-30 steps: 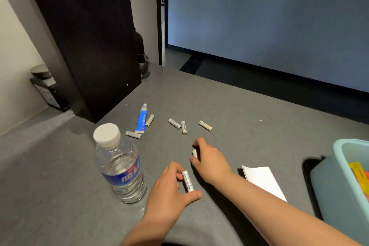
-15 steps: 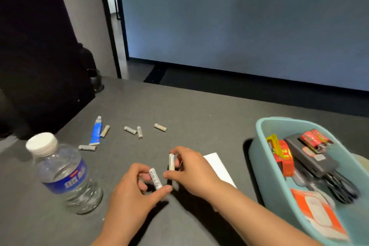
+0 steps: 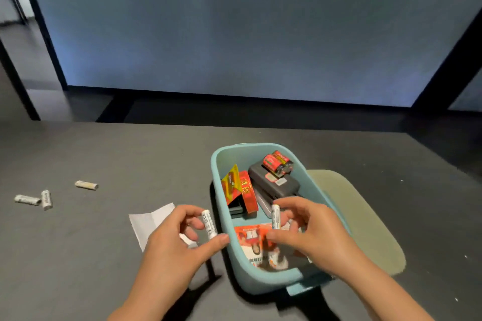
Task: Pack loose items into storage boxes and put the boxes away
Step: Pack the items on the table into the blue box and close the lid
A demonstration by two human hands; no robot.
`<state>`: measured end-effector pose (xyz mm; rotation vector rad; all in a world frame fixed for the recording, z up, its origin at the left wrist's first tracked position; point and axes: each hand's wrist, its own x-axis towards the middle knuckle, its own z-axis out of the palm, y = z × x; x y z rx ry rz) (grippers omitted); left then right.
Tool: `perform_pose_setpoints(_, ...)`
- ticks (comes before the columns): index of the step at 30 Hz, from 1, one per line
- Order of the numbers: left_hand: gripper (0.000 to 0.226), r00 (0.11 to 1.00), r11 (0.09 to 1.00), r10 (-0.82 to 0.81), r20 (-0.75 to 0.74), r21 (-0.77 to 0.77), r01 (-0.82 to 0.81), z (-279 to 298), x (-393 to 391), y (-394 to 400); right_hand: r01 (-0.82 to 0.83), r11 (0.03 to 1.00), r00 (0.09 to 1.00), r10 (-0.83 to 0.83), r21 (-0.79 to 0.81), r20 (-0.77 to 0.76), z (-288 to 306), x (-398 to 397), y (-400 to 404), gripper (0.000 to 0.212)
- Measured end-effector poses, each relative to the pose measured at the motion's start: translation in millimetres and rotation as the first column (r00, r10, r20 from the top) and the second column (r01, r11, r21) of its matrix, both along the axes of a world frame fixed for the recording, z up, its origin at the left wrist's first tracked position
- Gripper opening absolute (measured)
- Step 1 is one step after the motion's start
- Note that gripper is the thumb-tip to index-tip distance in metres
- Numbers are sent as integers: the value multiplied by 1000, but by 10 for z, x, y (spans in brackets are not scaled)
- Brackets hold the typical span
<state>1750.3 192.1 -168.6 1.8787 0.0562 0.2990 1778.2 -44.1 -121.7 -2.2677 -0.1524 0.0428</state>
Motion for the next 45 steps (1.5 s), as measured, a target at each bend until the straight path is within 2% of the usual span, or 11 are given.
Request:
perform_pose_setpoints(6,45,999,996,31,-6,89,-30,18,185,-249,-89,988,996,87,-127,-21,-85,270,-206,51)
perform_pose_setpoints(12,45,993,990,110,-34,89,-106,42,278,-263,-238,874,933,327,-423,151,91,1041,409,59)
perform_pose_setpoints(15,45,989,985,143,-42,104,-138,34,295,-229,-283,790,914,394,-544,96,26,1360,703,61)
perform_pose_setpoints(19,46,989,980,137,-48,153,-128,74,339,-196,-310,763,918,396,-567,31,-106,1560,811,66)
perform_pose_setpoints(22,46,989,984,133,-59,128,-125,102,381,-162,-274,855,928,356,-439,114,-72,1467,714,49)
perform_pose_setpoints(24,45,990,984,128,-59,130,-119,106,407,-166,-278,937,940,311,-210,143,-51,1296,648,27)
perform_pose_setpoints(27,44,994,976,109,0,191,-107,104,446,-252,-323,941,946,324,99,8,-62,982,626,22)
perform_pose_setpoints(33,53,998,953,43,40,297,-53,152,559,-401,-167,953,978,192,252,-78,-96,899,556,20)
perform_pose_setpoints(37,73,998,938,46,-52,345,-25,51,535,-336,-82,995,996,83,57,-14,-121,1156,559,20)
perform_pose_setpoints(42,66,992,962,36,-121,273,-1,-97,430,-286,-48,957,996,67,-285,55,-130,1555,852,24)
perform_pose_setpoints(45,64,990,961,34,-139,277,6,-137,417,-213,-47,915,996,75,-401,54,-226,1682,988,27)
